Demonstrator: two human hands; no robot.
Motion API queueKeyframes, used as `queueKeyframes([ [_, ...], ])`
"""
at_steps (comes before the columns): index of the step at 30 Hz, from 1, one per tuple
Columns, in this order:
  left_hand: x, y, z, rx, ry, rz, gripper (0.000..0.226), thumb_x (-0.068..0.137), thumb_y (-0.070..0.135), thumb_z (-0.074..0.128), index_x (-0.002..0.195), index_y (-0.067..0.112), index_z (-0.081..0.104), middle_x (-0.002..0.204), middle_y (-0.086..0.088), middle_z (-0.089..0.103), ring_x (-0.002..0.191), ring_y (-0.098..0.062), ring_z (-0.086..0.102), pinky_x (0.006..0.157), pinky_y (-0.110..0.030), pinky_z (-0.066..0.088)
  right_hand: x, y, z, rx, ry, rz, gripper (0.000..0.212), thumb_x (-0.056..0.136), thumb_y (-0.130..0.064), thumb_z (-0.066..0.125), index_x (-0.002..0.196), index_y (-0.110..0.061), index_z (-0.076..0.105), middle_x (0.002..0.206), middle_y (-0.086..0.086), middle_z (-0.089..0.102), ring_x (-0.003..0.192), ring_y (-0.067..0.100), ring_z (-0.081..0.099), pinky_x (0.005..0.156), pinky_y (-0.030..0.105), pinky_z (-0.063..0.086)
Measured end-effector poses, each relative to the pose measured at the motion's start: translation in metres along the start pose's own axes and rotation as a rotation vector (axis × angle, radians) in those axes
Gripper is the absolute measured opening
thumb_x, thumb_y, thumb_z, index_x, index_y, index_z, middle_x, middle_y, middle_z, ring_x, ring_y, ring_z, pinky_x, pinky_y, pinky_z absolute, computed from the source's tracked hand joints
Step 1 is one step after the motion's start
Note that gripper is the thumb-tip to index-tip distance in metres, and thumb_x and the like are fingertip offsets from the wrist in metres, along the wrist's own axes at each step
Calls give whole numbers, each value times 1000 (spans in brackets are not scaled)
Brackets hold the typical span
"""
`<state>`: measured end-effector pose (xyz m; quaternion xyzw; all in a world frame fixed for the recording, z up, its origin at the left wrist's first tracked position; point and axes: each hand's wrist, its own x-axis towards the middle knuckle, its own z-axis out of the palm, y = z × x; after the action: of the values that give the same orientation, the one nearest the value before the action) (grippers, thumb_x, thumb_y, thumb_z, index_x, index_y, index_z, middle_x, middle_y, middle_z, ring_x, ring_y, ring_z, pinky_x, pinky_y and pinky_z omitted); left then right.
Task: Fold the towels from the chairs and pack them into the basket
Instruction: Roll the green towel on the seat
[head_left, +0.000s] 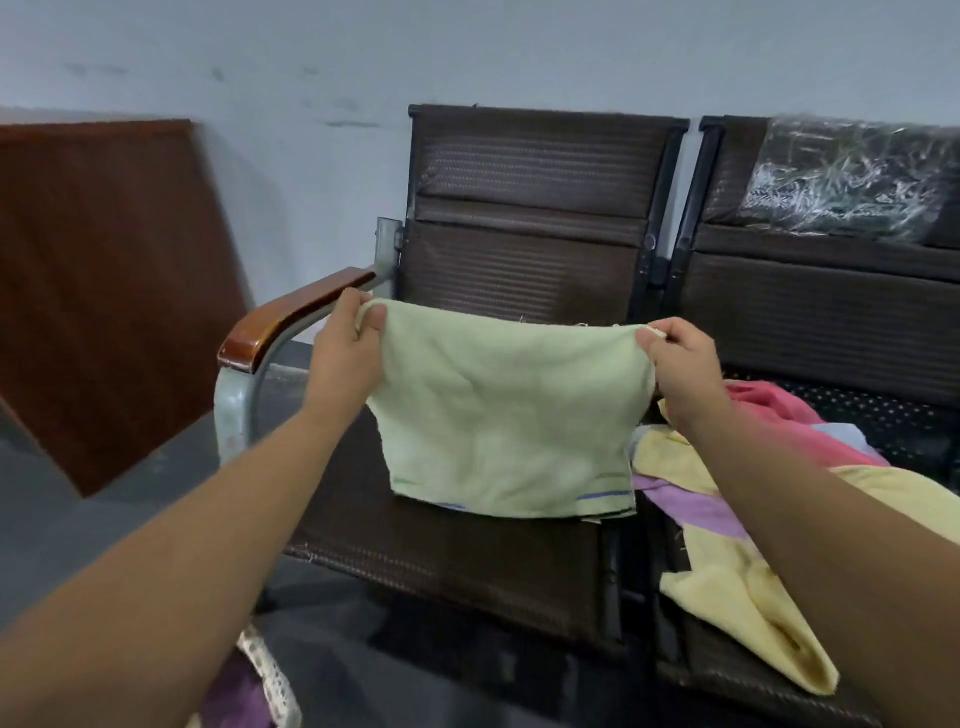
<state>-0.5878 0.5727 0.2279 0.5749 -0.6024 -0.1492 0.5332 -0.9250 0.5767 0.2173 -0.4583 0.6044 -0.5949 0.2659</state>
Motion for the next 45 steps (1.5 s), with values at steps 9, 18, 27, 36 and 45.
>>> queueKeyframes([
  [9,44,11,14,-52,171,-1,11,102,24,50,96,15,52,70,7,49,63,-5,43,54,-13,33,32,-7,16,90,8,-18,9,96,-16,60,95,-13,68,95,15,71,81,19,63,73,38,53],
  [18,33,36,-30,-416,-272,-182,28,100,16,50,74,21,59,70,0,57,57,-14,49,56,-25,38,10,-68,-11,223,-295,133,19,90,2,55,81,-5,70,76,11,69,71,27,64,70,35,51],
  [27,55,30,-46,-230,-123,-144,16,92,31,61,78,25,64,75,-1,59,66,-17,50,64,-28,42,29,-73,-2,14,-145,111,8,90,-5,65,90,-9,72,87,10,70,82,25,65,71,32,53],
  [36,70,-85,43,331,-254,-235,18,95,24,59,84,12,68,67,-6,67,58,-23,66,60,-29,53,72,46,51,-518,-164,208,6,90,-9,68,90,-4,66,83,20,70,65,29,70,64,39,62],
  [45,50,-176,135,40,-507,-385,89,95,38,65,158,32,2,157,-8,36,137,-23,45,108,-38,42,99,163,110,-469,-255,155,62,92,-23,67,147,-12,41,135,8,53,117,27,57,99,44,50],
])
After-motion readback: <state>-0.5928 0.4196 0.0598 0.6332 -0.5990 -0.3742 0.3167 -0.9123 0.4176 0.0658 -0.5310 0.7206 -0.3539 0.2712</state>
